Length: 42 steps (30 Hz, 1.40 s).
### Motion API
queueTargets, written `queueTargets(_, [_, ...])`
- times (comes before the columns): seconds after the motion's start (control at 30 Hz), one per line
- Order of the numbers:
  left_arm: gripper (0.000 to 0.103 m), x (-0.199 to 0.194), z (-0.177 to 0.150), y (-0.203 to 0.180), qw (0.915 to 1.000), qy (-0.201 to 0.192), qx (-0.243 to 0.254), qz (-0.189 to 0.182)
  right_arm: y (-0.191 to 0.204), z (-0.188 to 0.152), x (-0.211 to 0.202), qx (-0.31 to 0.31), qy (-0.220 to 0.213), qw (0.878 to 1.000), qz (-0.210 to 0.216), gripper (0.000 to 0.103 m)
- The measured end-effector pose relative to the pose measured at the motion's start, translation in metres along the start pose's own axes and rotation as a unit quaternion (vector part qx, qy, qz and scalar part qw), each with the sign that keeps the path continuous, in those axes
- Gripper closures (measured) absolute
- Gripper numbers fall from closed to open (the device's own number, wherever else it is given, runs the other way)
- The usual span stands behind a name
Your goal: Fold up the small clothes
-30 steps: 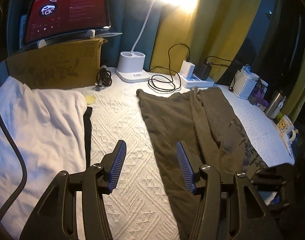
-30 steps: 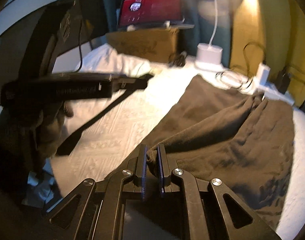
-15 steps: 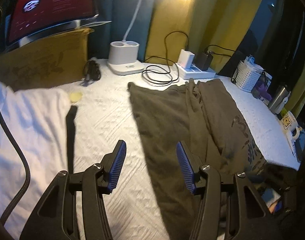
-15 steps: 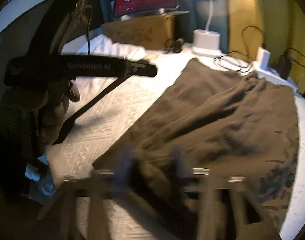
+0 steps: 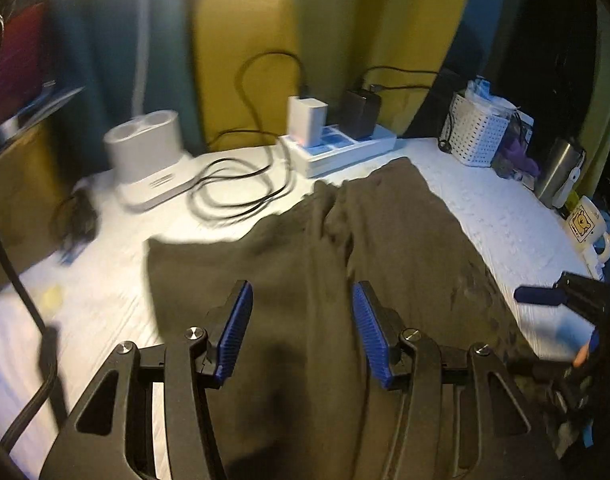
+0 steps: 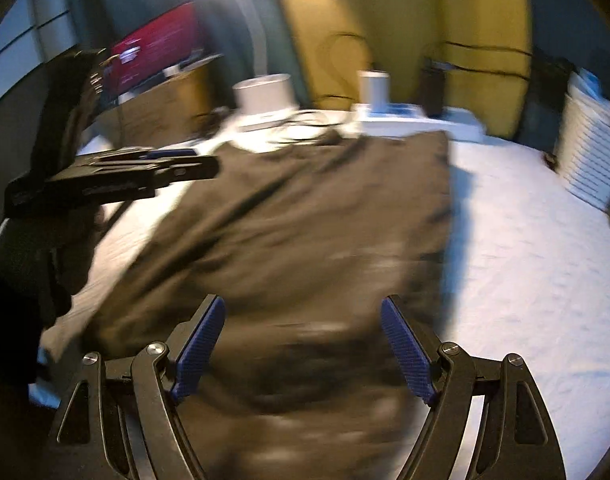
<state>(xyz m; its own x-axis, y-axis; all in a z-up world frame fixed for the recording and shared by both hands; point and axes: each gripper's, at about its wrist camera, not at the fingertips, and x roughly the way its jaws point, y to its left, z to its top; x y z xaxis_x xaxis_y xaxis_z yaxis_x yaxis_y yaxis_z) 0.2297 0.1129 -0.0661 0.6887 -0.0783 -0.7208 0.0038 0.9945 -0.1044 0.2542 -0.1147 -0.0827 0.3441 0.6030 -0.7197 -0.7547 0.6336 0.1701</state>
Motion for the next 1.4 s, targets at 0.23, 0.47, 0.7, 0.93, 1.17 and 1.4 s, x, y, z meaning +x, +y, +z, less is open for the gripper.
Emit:
queueTargets(0.23, [0.062,0.056,0.026,0.008,0.9985,0.047,0.006,-0.025,-0.073,0.011,-0.003,0.051,-0.013,0.998,-0.034,0.021])
queueTargets(0.47, [0.097,0.073,0.021,0.002,0.9939,0.092,0.013,-0.059,-0.1,0.016,0.014,0.081,-0.008,0.996,-0.039,0.021])
queueTargets(0.7, [0.1,0.017,0.019,-0.009,0.9991,0.019,0.03,-0.023,-0.08,0.023,0.023,0.063,0.001,0.998,-0.029,0.021])
queueTargets(0.93, [0.1,-0.019,0.021,0.006,0.9963,-0.02,0.048,0.068,-0.036,0.037,0.032,0.017,0.0,1.0,-0.015,0.021])
queueTargets(1.17, [0.097,0.004,0.001,0.054,0.9953,0.027,0.008,0.092,-0.007,0.028,0.058,-0.008,0.026,0.999,-0.043,0.021])
queueTargets(1.4, [0.052,-0.045,-0.036,0.05,0.9981,0.033,-0.051,0.002,-0.003,0.023,0.034,-0.003,0.006,0.998,-0.058,0.021])
